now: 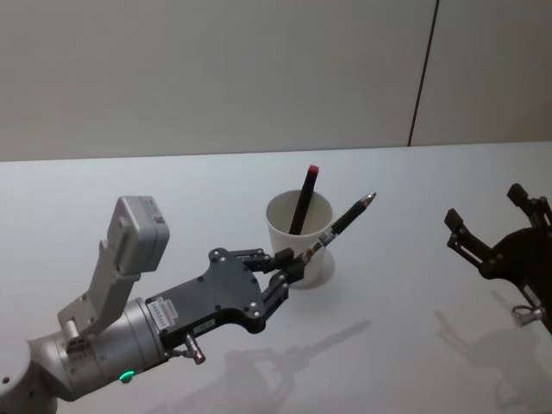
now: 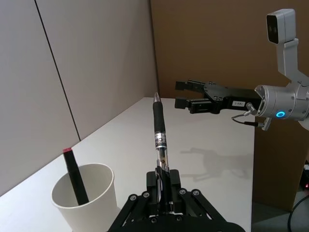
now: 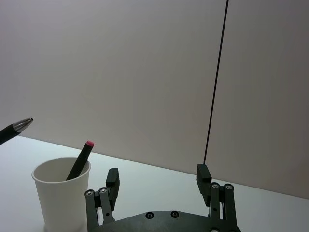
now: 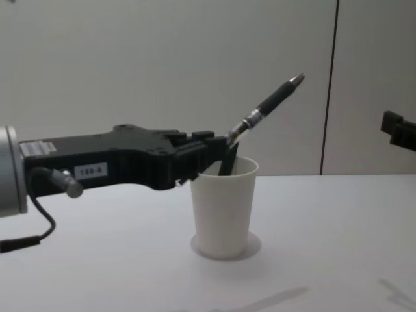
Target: Place the pen into the pen holder.
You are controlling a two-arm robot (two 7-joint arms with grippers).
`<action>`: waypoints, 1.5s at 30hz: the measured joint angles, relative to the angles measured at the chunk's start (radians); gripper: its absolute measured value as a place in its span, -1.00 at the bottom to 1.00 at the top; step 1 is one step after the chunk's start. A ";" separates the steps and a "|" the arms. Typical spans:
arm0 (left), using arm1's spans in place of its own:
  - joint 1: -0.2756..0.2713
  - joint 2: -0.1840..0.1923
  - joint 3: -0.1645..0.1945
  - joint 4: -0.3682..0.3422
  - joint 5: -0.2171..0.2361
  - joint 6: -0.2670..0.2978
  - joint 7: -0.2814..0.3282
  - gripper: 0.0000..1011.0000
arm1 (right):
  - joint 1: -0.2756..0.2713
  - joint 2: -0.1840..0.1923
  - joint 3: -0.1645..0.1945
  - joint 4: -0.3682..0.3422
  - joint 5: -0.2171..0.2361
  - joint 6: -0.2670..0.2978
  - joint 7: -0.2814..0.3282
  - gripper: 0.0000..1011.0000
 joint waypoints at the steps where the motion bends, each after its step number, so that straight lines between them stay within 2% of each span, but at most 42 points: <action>1: -0.004 -0.004 0.003 0.002 0.001 0.001 -0.002 -0.67 | 0.000 0.000 0.000 0.000 0.000 0.000 0.000 0.98; 18: -0.024 -0.031 0.018 0.016 0.010 0.010 -0.010 -0.67 | 0.000 -0.001 0.001 0.001 0.001 -0.001 0.003 0.98; 26: -0.028 -0.035 0.020 0.019 0.011 0.012 -0.011 -0.67 | -0.003 -0.001 0.002 0.002 0.023 -0.012 0.026 0.98; 32: -0.030 -0.037 0.021 0.020 0.012 0.012 -0.012 -0.67 | -0.010 0.001 0.006 0.002 0.075 -0.028 0.062 0.98; 35: -0.030 -0.038 0.022 0.020 0.012 0.013 -0.012 -0.66 | -0.015 0.003 0.009 0.004 0.125 -0.040 0.093 0.98; 36: -0.030 -0.038 0.022 0.020 0.012 0.013 -0.012 -0.66 | -0.015 0.003 0.009 0.004 0.125 -0.040 0.093 0.98; 38: -0.030 -0.038 0.022 0.020 0.012 0.013 -0.013 -0.67 | -0.019 0.004 0.010 0.005 0.167 -0.047 0.120 0.98; 39: -0.031 -0.038 0.022 0.020 0.012 0.013 -0.013 -0.67 | -0.019 0.004 0.010 0.005 0.167 -0.047 0.120 0.98; 45: -0.031 -0.038 0.022 0.021 0.012 0.013 -0.013 -0.67 | -0.027 0.008 0.014 0.009 0.267 -0.057 0.194 0.98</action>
